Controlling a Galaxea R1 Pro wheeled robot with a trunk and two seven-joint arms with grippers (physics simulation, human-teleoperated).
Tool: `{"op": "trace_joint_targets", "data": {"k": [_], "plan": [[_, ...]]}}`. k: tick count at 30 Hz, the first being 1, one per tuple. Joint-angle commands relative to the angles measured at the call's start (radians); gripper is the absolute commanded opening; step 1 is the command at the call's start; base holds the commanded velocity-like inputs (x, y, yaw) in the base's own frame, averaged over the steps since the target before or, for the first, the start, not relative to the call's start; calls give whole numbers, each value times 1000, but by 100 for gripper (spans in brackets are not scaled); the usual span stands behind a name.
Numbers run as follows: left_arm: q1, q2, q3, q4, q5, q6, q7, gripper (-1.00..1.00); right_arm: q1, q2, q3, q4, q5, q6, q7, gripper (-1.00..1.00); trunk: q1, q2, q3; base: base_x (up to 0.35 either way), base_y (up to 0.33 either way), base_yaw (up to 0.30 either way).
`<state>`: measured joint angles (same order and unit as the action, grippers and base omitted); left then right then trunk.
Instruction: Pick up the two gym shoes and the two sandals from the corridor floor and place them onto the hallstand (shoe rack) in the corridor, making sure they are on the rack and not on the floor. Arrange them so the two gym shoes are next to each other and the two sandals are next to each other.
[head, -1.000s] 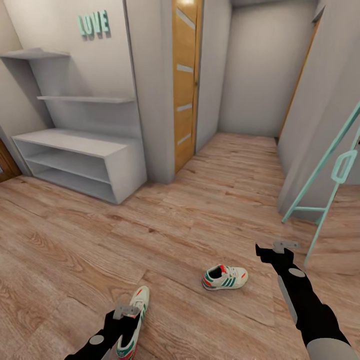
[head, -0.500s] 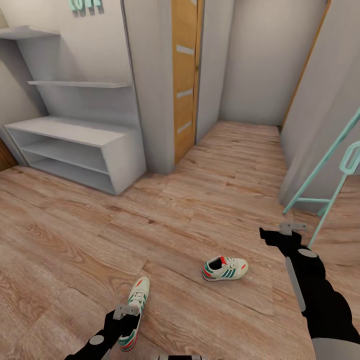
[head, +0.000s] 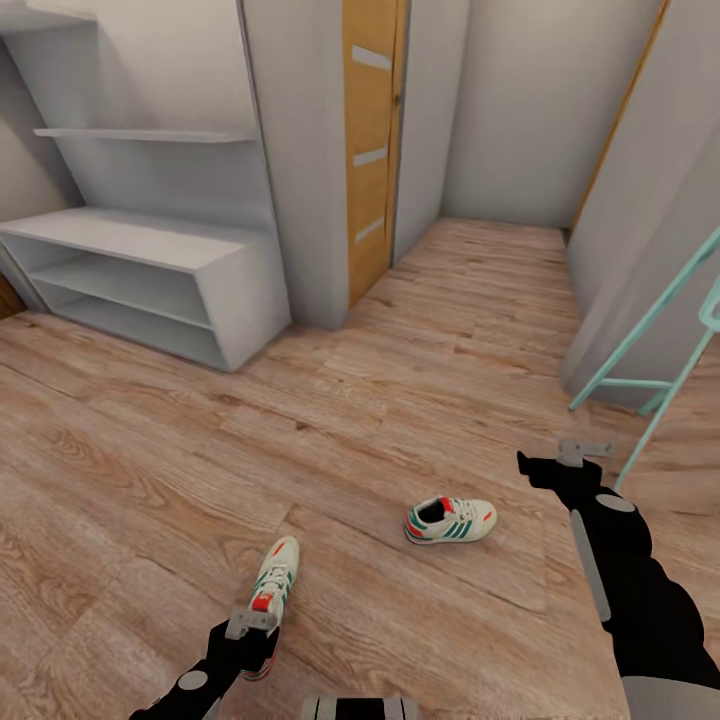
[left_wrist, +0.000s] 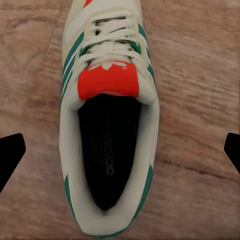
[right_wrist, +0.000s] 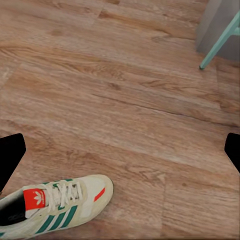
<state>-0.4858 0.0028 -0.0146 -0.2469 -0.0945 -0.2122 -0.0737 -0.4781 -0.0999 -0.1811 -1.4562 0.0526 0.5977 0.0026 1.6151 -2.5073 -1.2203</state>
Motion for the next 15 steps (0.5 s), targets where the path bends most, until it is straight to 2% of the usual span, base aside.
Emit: {"op": "trace_joint_targets", "data": {"k": [1,12,15], "plan": [[0,0,-1,0,-10,-4,1,100,0,0,0,-1,6,6,0,100,0,-1,-6,0,0,0],[-2,-2,-1,0,-8,-8,2,100,0,0,0,5,7,5,0,100,5,-3,-65,0,0,0],[-2,1,0,-1,-9,-10,7,100,0,-1,0,5,8,5,0,100,5,-3,-69,0,0,0]]}}
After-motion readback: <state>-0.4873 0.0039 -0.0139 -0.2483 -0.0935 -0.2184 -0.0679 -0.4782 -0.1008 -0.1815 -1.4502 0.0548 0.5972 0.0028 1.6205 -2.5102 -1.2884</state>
